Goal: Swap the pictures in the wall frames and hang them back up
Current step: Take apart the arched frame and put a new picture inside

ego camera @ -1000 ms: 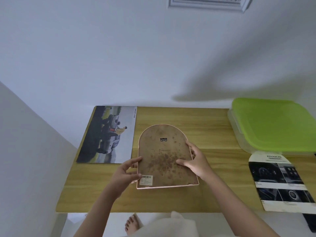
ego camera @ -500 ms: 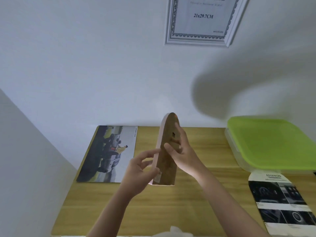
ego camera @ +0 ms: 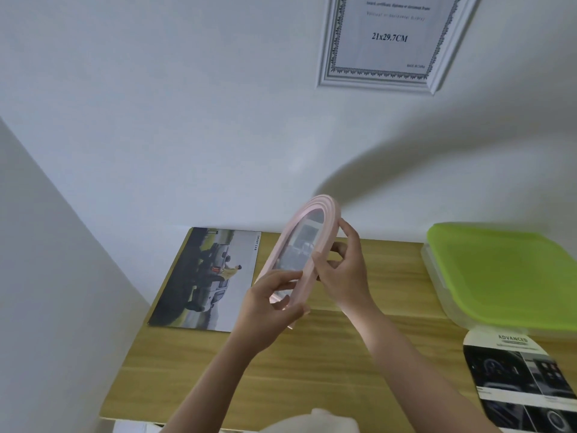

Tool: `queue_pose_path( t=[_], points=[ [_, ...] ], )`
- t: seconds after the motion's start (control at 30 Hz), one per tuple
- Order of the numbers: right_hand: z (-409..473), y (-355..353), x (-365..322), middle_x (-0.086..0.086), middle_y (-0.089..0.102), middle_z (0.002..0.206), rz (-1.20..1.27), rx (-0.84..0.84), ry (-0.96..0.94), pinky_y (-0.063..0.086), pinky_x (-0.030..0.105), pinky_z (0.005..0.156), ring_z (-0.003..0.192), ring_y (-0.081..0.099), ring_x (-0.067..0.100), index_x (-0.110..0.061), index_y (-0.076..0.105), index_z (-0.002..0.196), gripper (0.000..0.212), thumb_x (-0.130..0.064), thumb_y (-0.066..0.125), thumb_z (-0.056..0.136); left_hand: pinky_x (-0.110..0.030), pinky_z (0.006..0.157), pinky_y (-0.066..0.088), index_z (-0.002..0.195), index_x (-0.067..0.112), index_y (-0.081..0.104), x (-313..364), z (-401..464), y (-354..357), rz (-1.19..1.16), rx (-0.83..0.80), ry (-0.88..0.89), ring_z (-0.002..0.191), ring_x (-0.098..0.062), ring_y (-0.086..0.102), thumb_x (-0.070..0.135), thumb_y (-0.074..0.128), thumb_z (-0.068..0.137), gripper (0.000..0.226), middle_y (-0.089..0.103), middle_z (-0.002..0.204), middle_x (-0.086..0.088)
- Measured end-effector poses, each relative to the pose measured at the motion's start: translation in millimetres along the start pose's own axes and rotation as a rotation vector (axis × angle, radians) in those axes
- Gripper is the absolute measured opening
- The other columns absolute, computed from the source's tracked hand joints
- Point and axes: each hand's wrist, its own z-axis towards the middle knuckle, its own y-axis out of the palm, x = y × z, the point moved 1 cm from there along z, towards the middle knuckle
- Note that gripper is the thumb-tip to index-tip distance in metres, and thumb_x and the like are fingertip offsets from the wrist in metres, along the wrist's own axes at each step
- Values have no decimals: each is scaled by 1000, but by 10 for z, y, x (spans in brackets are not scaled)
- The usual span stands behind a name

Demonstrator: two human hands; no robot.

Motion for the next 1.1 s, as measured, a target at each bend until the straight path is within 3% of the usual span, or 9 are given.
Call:
queue_pose_path(
  t=[0.13,0.23,0.3,0.4,0.5,0.67,0.87,1.0,1.1],
  points=[
    [40,50,-29,6,62,101,-8,113,15,59,29,60,74,68,12,-33,46,126,50,-9,61,84,-28,103,40,116,45,56,-81,98,-80,173,-12,2,118,1,48,32,78,70,52,54,124,15],
    [86,40,-92,6,62,101,-27,131,22,49,12,51,63,62,-5,-23,52,126,43,-3,54,87,-39,106,31,129,46,43,-239,205,-321,298,94,-127,129,-12,30,55,69,67,68,32,140,7],
    [112,31,-118,4,62,98,-26,107,18,47,11,50,57,60,-7,-18,54,126,42,0,52,89,-45,104,39,131,43,40,-307,262,-526,284,144,-210,127,-19,38,43,66,79,58,32,141,1],
    [158,45,-173,5,64,99,2,106,-16,47,11,53,61,62,-4,-17,55,126,39,-1,53,90,-19,71,55,128,29,48,-317,310,-779,85,182,-207,96,-9,61,7,55,90,45,56,125,-8],
    [217,94,-302,-1,63,97,35,123,-59,48,10,54,63,61,0,-21,57,121,34,-4,55,91,-14,63,53,120,25,56,-245,370,-958,-64,202,-154,86,-15,65,-9,55,85,48,62,114,-13],
    [417,184,-594,-5,62,76,39,39,-87,46,15,58,59,54,1,-35,57,124,35,-18,54,94,-21,68,55,120,25,59,-3,536,-1235,-241,225,-41,94,-24,65,8,69,75,49,65,111,-9],
    [693,522,-1109,-11,27,46,2,-87,-242,29,15,42,41,27,5,-45,34,138,51,-16,45,98,-37,73,59,124,28,57,505,915,-1780,-287,237,104,91,-27,68,36,87,48,82,70,104,-11],
    [1020,828,-1665,-12,44,43,75,-4,-387,34,16,42,40,35,4,-39,42,135,47,-13,48,97,-35,76,59,124,30,56,1011,1304,-2175,-220,245,261,91,-27,68,2,74,75,58,70,105,-14],
    [1286,1011,-2157,-7,61,63,140,31,-548,39,12,47,46,48,0,-34,47,129,41,-11,52,94,-28,70,57,119,39,57,1514,1595,-2460,-158,250,397,87,-20,68,3,72,74,60,71,101,-10]
  ],
)
